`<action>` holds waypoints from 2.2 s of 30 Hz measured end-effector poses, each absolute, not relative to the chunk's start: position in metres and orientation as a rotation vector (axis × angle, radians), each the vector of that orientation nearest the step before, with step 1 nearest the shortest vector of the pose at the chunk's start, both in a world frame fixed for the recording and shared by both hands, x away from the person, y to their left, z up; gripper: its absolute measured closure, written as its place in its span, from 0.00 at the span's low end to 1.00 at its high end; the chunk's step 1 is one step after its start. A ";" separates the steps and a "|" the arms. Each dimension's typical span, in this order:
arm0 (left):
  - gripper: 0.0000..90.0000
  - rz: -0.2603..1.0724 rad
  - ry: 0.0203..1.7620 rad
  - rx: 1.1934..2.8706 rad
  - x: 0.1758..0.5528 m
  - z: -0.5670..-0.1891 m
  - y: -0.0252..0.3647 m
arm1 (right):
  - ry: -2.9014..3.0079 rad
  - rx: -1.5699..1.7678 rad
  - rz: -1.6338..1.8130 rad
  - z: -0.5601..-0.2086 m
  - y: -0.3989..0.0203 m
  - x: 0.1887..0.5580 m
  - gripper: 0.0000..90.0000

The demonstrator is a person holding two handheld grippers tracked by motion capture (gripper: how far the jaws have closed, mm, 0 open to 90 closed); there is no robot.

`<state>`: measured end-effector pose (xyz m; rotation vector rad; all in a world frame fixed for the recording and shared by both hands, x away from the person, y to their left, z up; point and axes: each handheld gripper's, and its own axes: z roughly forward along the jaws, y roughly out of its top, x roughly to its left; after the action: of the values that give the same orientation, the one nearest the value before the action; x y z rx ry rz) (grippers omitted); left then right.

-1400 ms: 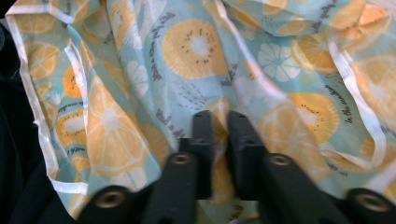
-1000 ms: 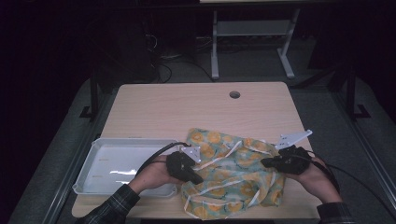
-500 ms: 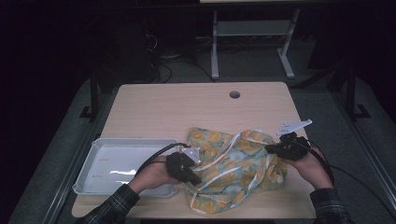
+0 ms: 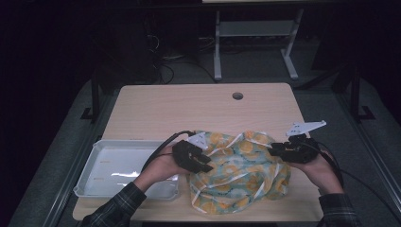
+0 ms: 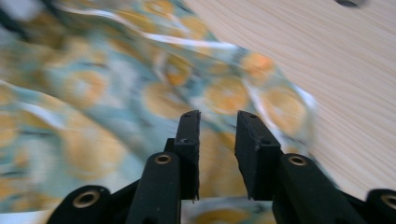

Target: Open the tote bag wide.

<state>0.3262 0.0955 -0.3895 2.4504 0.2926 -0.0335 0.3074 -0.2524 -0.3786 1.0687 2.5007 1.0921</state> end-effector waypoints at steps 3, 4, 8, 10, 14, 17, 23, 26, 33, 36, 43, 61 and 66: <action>0.61 -0.015 0.299 2.474 0.326 -0.394 0.090 | 2.555 0.991 1.155 -0.374 -0.244 0.298 0.71; 0.59 -0.004 0.299 2.481 0.325 -0.396 0.090 | 2.568 0.968 1.164 -0.374 -0.241 0.295 0.69; 0.50 -0.002 0.314 2.493 0.324 -0.399 0.091 | 2.661 0.876 1.181 -0.380 -0.225 0.286 0.64; 0.48 -0.001 0.316 2.494 0.323 -0.400 0.091 | 2.698 0.839 1.158 -0.383 -0.220 0.284 0.61; 0.42 0.017 0.321 2.524 0.320 -0.405 0.090 | 2.755 0.785 1.133 -0.390 -0.211 0.282 0.56; 0.40 0.036 0.341 2.545 0.318 -0.411 0.088 | 2.798 0.767 1.102 -0.394 -0.207 0.279 0.53; 0.37 0.057 0.348 2.589 0.316 -0.417 0.090 | 2.853 0.736 1.041 -0.403 -0.204 0.271 0.61; 0.39 0.087 0.365 2.604 0.315 -0.421 0.088 | 2.868 0.711 0.976 -0.408 -0.204 0.271 0.80; 0.71 0.088 0.382 2.633 0.319 -0.423 0.091 | 2.880 0.747 0.991 -0.409 -0.207 0.272 0.93; 0.84 0.073 0.375 2.632 0.321 -0.423 0.092 | 2.880 0.731 0.988 -0.409 -0.207 0.273 0.94; 0.98 0.014 0.379 2.570 0.325 -0.406 0.102 | 2.880 0.699 0.990 -0.406 -0.206 0.270 0.98; 0.81 0.018 0.414 2.413 0.341 -0.376 0.096 | 2.859 0.637 1.006 -0.398 -0.206 0.264 0.99; 0.86 0.010 0.389 2.449 0.343 -0.380 0.088 | 2.866 0.646 1.012 -0.398 -0.205 0.265 0.99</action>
<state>0.3428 0.0883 -0.3799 2.4487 0.3895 0.0095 0.2646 -0.2050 -0.3984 0.6457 2.8656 1.0115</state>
